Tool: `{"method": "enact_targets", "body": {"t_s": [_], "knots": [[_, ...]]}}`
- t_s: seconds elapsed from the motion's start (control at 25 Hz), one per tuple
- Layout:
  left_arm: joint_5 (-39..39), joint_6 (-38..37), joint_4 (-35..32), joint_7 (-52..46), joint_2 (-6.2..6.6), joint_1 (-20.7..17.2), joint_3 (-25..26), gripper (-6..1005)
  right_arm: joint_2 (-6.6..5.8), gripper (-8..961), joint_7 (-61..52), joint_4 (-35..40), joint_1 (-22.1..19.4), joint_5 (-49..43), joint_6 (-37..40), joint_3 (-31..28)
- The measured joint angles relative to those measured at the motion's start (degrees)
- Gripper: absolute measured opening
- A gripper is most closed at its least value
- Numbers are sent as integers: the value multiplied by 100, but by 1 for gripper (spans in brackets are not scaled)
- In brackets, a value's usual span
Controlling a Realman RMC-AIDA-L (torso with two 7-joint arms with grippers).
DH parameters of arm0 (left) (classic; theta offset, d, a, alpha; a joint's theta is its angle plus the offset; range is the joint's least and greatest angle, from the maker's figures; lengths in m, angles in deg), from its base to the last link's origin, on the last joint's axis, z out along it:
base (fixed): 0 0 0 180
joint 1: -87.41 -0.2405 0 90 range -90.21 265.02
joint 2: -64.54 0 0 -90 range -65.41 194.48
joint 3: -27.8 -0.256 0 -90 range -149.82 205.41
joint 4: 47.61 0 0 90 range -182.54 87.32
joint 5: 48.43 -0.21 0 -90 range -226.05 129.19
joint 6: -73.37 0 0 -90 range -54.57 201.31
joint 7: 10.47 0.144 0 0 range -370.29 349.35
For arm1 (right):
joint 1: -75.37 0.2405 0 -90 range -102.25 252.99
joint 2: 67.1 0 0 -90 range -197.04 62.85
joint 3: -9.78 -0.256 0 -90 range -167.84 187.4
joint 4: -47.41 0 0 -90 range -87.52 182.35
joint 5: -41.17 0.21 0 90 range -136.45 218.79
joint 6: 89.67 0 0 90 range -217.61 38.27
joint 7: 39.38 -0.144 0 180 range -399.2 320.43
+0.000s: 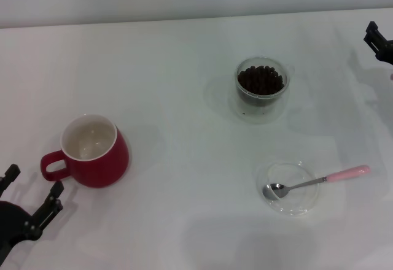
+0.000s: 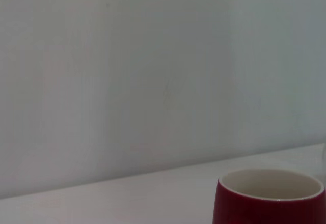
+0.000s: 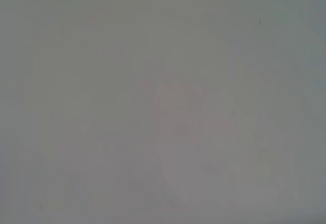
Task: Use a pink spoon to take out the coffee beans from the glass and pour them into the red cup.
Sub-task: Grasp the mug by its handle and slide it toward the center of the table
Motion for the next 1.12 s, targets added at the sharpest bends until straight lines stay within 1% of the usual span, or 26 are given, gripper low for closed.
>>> {"method": "enact_targets", "body": {"t_s": [0.28, 0.52, 0.84, 1.12], "knots": [[51, 361, -19, -1, 1, 127, 9, 859, 0, 873, 0, -8, -26, 0, 1, 0], [252, 539, -27, -1, -8, 246, 10, 859, 0, 873, -5, -10, -20, 0, 1, 0], [262, 869, -25, 8, -10, 418, 9, 859, 0, 874, -8, -9, -22, 0, 1, 0], [361, 967, -29, 39, -10, 478, 9, 859, 0, 872, -9, -18, -28, 0, 1, 0]]}}
